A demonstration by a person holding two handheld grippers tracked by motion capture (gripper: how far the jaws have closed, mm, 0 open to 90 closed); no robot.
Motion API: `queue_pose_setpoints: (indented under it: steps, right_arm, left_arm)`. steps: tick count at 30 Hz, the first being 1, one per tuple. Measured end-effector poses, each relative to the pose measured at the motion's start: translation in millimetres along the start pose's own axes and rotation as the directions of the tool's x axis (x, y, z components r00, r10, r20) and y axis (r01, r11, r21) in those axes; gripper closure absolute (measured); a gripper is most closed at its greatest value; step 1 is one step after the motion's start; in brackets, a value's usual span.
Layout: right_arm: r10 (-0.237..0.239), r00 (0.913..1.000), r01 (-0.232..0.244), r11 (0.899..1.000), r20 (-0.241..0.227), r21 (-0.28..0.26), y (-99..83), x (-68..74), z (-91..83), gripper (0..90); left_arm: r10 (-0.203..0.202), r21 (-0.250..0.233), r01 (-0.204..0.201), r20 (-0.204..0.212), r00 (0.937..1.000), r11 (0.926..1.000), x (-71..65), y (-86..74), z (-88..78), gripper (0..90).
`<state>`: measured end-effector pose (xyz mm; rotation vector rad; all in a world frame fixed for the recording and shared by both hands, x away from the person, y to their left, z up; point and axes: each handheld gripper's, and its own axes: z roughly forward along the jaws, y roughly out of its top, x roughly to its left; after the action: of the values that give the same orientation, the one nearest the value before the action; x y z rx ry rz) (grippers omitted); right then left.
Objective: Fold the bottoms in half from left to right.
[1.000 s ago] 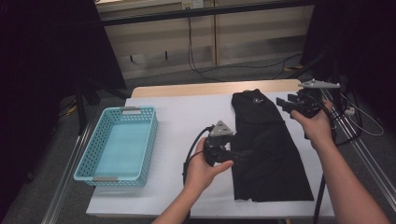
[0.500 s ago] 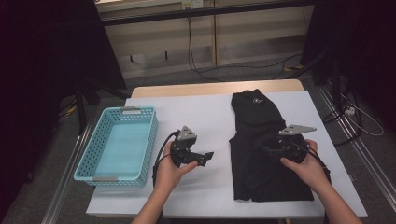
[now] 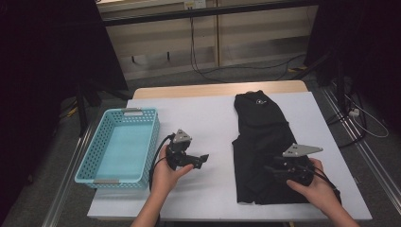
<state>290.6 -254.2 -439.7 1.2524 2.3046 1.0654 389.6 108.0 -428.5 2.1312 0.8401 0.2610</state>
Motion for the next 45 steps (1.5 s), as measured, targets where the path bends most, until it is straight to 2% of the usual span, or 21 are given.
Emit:
queue_pose_setpoints:
  steps: [3, 5, 8, 11, 12, 15, 21, 26, 30, 33, 38, 39, 40, 42, 45]
  right_arm:
    - [-0.016, 0.9995, 0.017, 1.0, -0.027, 0.025, -5.1, 3.3, 1.1, 48.4]
    - [-0.023, 0.9991, 0.024, 0.999, -0.035, 0.029, -7.9, 5.3, -1.4, 54.0]
    - [-0.053, 0.9985, 0.054, 0.997, -0.014, 0.047, -14.8, 8.1, -0.2, 71.7]
    - [-0.044, 0.9989, 0.045, 0.998, -0.017, 0.04, -14.0, 4.0, 1.4, 89.0]
    - [-0.046, 0.9988, 0.047, 0.998, -0.019, 0.036, -13.8, 2.5, 2.1, 90.0]
    - [-0.026, 0.9994, 0.027, 0.999, -0.024, 0.031, -12.1, -0.5, -2.5, 90.0]
    - [-0.017, 0.9993, 0.016, 1.0, -0.035, -0.022, -12.9, -10.0, -33.2, 90.0]
    - [-0.013, 0.9994, 0.012, 0.999, -0.034, -0.032, -23.1, -12.6, -55.1, 90.0]
    - [0.013, 0.9999, -0.013, 0.999, -0.01, -0.048, -34.0, -22.4, -72.6, 90.0]
    - [0.036, 0.9991, -0.035, 0.998, 0.023, -0.042, -42.7, -31.9, -80.1, 90.0]
    - [0.031, 0.9993, -0.03, 0.999, 0.023, -0.029, -46.7, -34.7, -80.7, 90.0]
    - [0.027, 0.9992, -0.027, 0.999, 0.028, -0.03, -45.4, -33.8, -79.7, 86.0]
    - [0.029, 0.9988, -0.027, 0.999, 0.041, -0.035, -43.6, -33.2, -78.8, 78.0]
    - [0.033, 0.9981, -0.031, 0.999, 0.051, -0.044, -39.7, -33.0, -76.7, 69.9]
    - [0.03, 0.9971, -0.027, 0.999, 0.07, -0.046, -34.3, -34.6, -71.2, 65.1]
  left_arm:
    - [0.003, 0.0, -0.003, -0.002, 1.0, 1.0, 0.0, -0.4, -0.4, 10.0]
    - [0.005, 0.001, -0.005, 0.003, 1.0, 1.0, -0.3, 0.1, 0.0, 10.2]
    - [0.011, 0.005, -0.012, 0.005, 0.9999, 0.9999, 0.4, 1.8, 2.8, 10.5]
    - [0.007, -0.004, -0.007, 0.004, 1.0, 1.0, 0.0, 3.9, 5.1, 10.7]
    - [0.01, -0.001, -0.01, 0.009, 0.9999, 1.0, -0.6, 4.4, 5.4, 10.8]
    - [0.01, -0.006, -0.01, 0.008, 0.9999, 0.9999, -2.3, 4.9, 4.5, 11.1]
    - [0.013, -0.001, -0.013, 0.011, 0.9998, 0.9999, -1.8, 4.8, 4.8, 11.3]
    - [0.019, 0.004, -0.019, 0.019, 0.9996, 0.9998, -2.4, 5.5, 7.0, 11.4]
    - [0.013, 0.0, -0.013, 0.018, 0.9998, 0.9999, -2.6, 6.6, 7.5, 11.3]
    - [0.024, 0.004, -0.024, 0.019, 0.9995, 0.9997, -3.3, 7.4, 7.0, 11.4]
    - [0.02, 0.001, -0.02, 0.021, 0.9996, 0.9998, -3.1, 7.2, 6.6, 11.4]
    - [0.019, 0.001, -0.019, 0.021, 0.9996, 0.9998, -2.7, 6.9, 6.5, 11.4]
    - [0.017, 0.003, -0.017, 0.02, 0.9997, 0.9998, -2.4, 6.5, 6.2, 11.4]
    - [0.012, 0.0, -0.012, 0.019, 0.9997, 0.9999, -1.8, 5.7, 5.7, 11.3]
    - [0.012, -0.001, -0.012, 0.014, 0.9998, 0.9999, -0.2, 5.0, 4.3, 11.3]
